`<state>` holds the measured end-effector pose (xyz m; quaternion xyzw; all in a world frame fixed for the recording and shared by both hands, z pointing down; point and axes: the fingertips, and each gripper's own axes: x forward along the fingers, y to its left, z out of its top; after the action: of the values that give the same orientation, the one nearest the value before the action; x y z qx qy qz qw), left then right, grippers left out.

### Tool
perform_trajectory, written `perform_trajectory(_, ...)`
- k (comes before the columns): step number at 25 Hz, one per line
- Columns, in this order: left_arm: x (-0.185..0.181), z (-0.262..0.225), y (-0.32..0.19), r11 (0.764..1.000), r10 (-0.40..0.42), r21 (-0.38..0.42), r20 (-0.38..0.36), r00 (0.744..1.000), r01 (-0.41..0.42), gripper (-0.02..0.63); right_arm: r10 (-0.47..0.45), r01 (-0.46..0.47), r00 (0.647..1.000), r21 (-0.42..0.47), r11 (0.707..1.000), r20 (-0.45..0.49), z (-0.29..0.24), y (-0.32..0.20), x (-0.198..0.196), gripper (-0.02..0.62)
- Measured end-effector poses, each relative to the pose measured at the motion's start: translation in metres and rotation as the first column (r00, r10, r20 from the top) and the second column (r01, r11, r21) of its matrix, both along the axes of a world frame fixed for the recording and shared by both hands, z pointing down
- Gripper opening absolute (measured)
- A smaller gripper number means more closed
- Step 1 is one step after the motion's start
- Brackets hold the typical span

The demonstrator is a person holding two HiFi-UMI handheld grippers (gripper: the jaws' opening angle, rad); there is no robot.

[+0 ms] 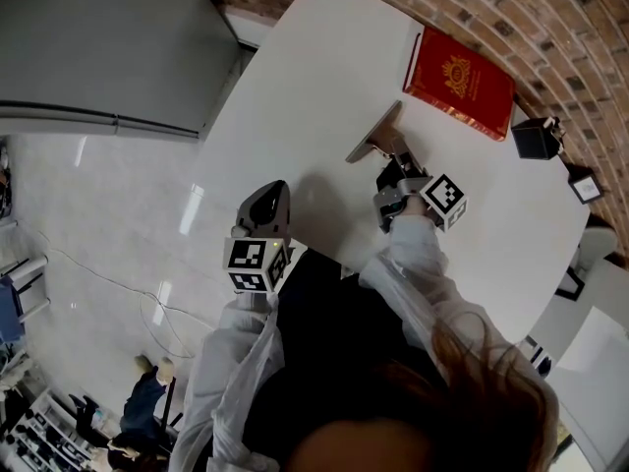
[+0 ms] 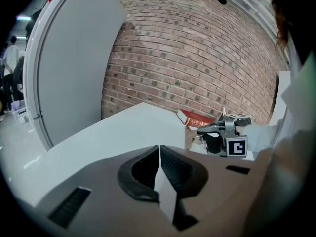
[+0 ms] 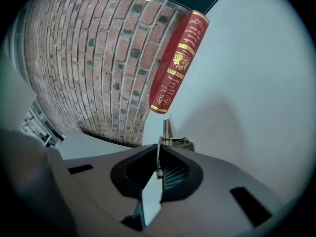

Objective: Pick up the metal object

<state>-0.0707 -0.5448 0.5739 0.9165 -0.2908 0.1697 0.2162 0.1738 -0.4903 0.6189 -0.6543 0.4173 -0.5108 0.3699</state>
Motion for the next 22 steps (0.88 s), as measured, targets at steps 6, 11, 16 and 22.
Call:
perform_trajectory(6, -0.001, -0.001, 0.007, 1.000, -0.003, 0.003, -0.001, 1.000, 0.003, 0.023, -0.033, 0.032, 0.999, -0.015, 0.999, -0.023, -0.002, 0.003, -0.003, 0.011)
perform_trajectory(11, -0.001, -0.004, 0.014, 1.000, -0.011, 0.007, -0.004, 1.000, 0.011, 0.023, -0.060, 0.060, 0.998, 0.002, 0.998, -0.033, -0.009, 0.004, -0.006, 0.011)
perform_trajectory(16, -0.003, -0.011, 0.023, 1.000, -0.019, 0.012, -0.009, 1.000, 0.019, 0.023, -0.098, 0.098, 0.992, -0.003, 0.995, -0.077, -0.021, 0.007, -0.010, 0.011)
perform_trajectory(22, -0.007, -0.019, 0.044, 0.999, -0.046, 0.014, -0.019, 0.999, 0.046, 0.023, -0.191, 0.190, 0.969, -0.023, 0.982, -0.156, -0.036, 0.018, -0.022, 0.011)
